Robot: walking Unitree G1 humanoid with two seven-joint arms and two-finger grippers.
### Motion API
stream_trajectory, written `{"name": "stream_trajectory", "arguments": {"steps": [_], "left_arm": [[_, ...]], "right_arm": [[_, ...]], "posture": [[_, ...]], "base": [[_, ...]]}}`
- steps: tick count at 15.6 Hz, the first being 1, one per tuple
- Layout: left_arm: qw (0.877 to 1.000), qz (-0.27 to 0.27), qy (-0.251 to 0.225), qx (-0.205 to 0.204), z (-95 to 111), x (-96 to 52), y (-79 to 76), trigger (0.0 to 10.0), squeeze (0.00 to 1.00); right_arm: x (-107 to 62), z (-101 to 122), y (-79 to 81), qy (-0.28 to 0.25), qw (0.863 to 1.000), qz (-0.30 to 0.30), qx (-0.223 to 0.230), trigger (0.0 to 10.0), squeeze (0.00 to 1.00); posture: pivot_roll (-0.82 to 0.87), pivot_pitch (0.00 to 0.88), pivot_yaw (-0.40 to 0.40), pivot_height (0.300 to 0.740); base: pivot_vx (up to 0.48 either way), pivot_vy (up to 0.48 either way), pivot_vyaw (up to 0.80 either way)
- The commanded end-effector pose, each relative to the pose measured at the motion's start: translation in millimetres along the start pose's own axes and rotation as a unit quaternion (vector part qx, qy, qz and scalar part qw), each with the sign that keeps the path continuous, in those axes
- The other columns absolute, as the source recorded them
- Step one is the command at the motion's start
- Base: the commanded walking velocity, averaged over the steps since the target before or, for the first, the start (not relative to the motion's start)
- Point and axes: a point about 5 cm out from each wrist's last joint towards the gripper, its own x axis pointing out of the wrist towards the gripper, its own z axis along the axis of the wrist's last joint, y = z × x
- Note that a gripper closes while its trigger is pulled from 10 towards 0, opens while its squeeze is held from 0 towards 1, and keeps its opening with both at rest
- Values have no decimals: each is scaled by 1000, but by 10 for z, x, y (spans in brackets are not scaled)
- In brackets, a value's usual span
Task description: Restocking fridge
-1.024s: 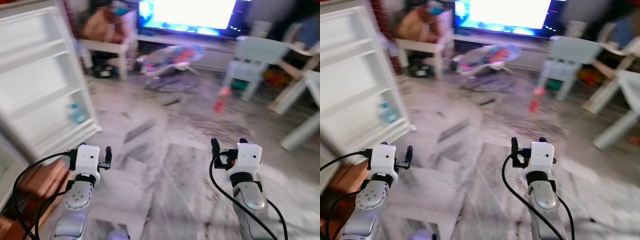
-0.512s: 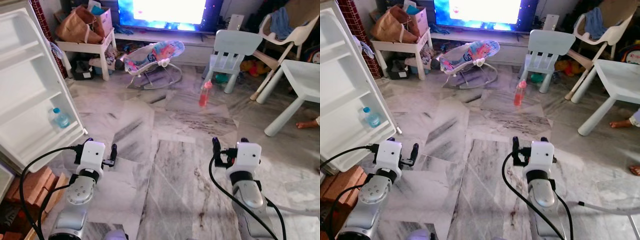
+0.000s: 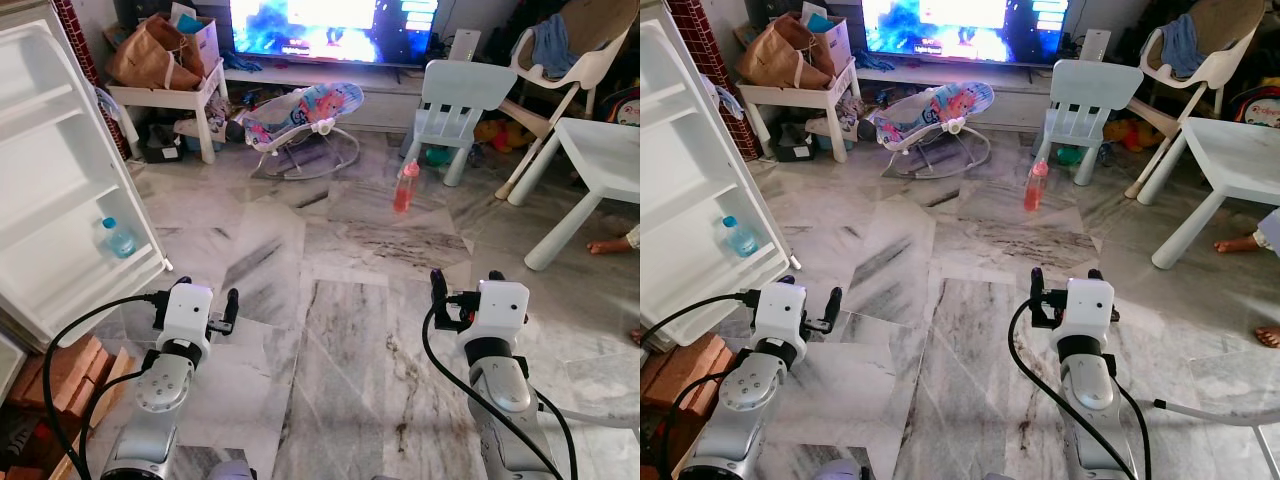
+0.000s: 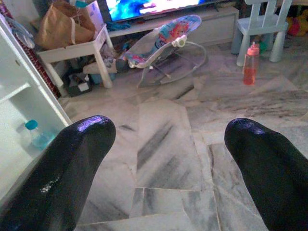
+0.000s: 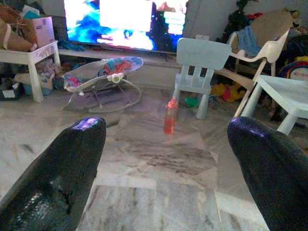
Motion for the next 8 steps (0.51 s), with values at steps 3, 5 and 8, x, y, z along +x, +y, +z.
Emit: {"name": "stream_trajectory", "arguments": {"steps": [3, 5, 8], "left_arm": [[1000, -1, -5, 1, 12, -11, 17, 10000, 0], [1000, 1, -6, 2, 7, -19, 23, 10000, 0], [1000, 1, -4, 3, -6, -27, 30, 10000, 0]], "right_arm": [[7, 20, -1, -5, 1000, 2, -2, 10000, 0], [-11, 8, -11, -3, 1000, 0, -8, 10000, 0], [-22, -11, -7, 2, 1000, -9, -9, 10000, 0]], "posture": [[78, 35, -20, 740], [80, 36, -22, 740], [81, 37, -24, 740]], "base": [[0, 0, 0], [0, 0, 0], [0, 0, 0]]}}
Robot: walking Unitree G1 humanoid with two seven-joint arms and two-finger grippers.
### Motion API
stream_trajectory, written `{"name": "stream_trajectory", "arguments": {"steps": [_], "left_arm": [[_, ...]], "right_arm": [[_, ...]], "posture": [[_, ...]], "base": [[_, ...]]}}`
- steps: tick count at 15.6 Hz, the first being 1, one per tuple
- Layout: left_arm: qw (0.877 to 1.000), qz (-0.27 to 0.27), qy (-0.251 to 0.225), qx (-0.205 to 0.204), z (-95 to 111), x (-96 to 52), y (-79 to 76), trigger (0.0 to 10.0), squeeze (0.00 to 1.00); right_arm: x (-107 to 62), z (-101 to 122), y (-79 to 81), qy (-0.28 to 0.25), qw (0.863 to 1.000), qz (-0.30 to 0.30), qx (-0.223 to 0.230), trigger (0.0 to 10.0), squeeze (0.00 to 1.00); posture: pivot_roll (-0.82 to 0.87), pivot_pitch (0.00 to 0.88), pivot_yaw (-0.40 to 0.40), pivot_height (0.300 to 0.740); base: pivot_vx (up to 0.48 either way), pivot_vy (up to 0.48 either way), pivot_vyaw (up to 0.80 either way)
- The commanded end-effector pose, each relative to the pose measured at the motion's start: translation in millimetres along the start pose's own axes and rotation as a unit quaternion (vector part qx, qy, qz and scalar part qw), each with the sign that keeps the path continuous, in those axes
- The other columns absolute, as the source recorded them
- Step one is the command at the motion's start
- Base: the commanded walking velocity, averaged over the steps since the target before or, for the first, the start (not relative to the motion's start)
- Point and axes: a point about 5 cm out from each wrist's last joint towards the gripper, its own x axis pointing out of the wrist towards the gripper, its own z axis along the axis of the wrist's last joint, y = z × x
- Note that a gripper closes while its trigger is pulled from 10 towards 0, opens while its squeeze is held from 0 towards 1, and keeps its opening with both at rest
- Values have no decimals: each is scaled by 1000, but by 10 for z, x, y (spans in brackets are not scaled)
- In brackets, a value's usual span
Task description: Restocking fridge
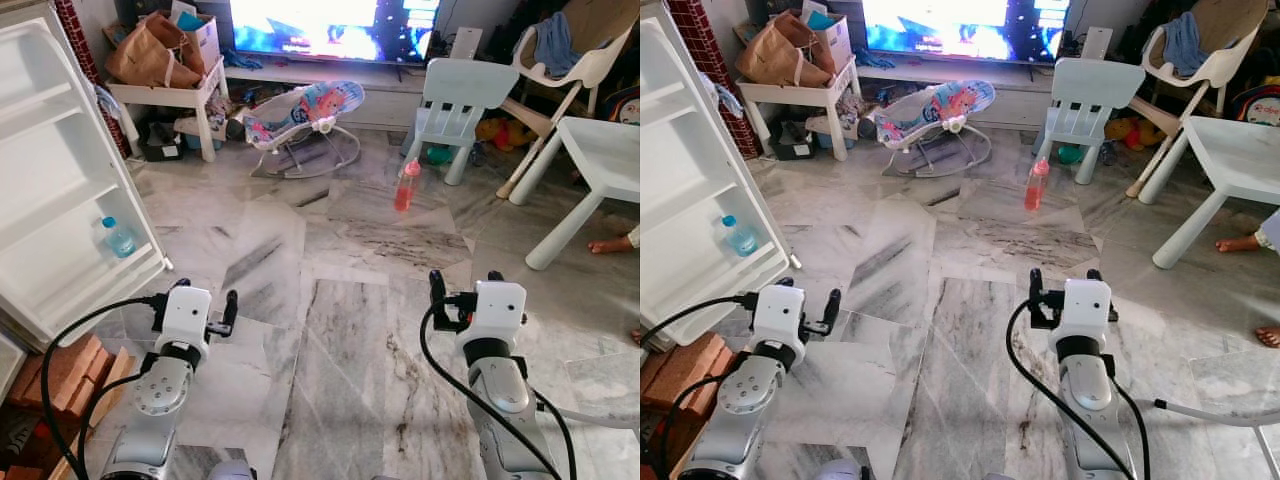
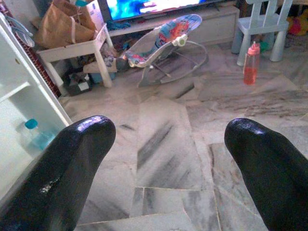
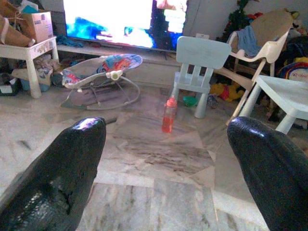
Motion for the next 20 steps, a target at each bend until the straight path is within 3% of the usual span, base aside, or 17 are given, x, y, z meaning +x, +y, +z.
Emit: {"name": "stream_trajectory", "arguments": {"steps": [1, 11, 15, 20], "left_arm": [[1000, 0, -2, 2, 1, -12, 22, 10000, 0], [1000, 8, -4, 0, -14, -20, 44, 10000, 0], [999, 24, -21, -3, 50, -136, 149, 10000, 0], [1000, 21, -15, 2, -10, -206, 180, 10000, 0]], "right_arm": [[-12, 0, -17, 1, 1000, -10, 0, 10000, 0], [-17, -9, -72, 3, 1000, -24, -8, 10000, 0], [-71, 65, -66, -8, 1000, -4, -6, 10000, 0], [-195, -7, -69, 3, 1000, 4, -15, 10000, 0]], "posture": [[81, 37, -24, 740], [79, 33, -27, 740], [71, 40, -22, 740], [72, 45, -25, 740]], "base": [[0, 0, 0], [0, 0, 0], [0, 0, 0], [0, 0, 0]]}}
